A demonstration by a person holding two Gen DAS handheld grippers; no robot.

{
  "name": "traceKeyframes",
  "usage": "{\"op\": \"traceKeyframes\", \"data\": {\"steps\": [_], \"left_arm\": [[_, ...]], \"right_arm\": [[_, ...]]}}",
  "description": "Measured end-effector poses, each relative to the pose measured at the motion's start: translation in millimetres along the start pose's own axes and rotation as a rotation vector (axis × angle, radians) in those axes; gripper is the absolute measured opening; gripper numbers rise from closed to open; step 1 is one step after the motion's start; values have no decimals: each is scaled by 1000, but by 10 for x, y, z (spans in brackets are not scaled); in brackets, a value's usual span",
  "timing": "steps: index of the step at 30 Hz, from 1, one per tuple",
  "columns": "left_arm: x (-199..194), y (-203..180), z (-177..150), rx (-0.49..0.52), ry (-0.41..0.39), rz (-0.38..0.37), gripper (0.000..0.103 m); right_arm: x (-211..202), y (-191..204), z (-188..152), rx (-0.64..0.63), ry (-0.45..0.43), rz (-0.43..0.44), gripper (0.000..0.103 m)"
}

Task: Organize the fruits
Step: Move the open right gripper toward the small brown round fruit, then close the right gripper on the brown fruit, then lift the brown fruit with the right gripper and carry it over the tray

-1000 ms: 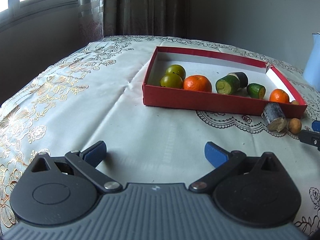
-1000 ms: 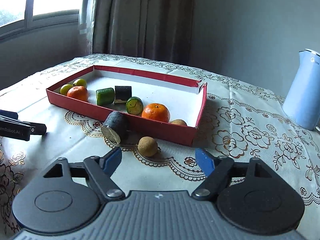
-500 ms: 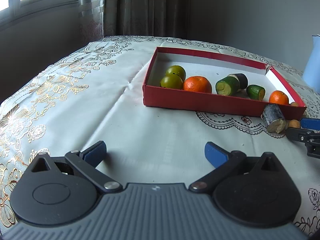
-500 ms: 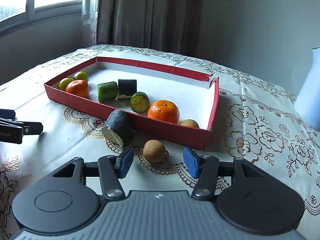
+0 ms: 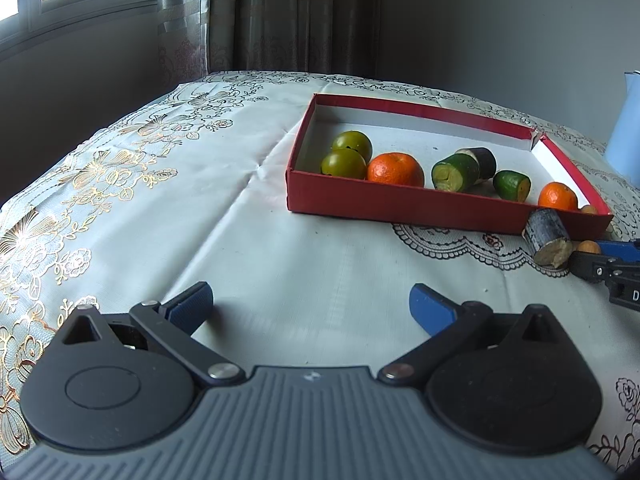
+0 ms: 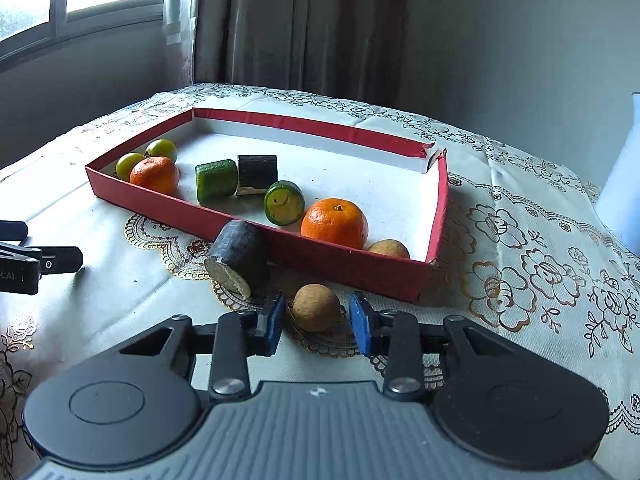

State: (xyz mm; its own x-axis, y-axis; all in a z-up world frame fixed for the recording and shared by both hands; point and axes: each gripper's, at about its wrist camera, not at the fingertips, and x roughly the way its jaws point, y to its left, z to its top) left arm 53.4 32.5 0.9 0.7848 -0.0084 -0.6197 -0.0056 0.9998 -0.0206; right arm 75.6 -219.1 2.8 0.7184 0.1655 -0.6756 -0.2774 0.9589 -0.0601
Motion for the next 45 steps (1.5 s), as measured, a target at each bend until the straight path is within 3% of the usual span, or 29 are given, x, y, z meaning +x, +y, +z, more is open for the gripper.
{"op": "traceKeyframes", "data": {"steps": [3, 16, 45], "left_arm": [[1, 1, -1, 0, 0, 0, 103], [4, 3, -2, -1, 1, 0, 103], [22, -11, -7, 5, 6, 21, 103]], "right_arm": [[2, 26, 0, -5, -4, -4, 27], [-16, 33, -11, 35, -7, -24, 26], [-445, -54, 52, 127, -175, -54, 26]]}}
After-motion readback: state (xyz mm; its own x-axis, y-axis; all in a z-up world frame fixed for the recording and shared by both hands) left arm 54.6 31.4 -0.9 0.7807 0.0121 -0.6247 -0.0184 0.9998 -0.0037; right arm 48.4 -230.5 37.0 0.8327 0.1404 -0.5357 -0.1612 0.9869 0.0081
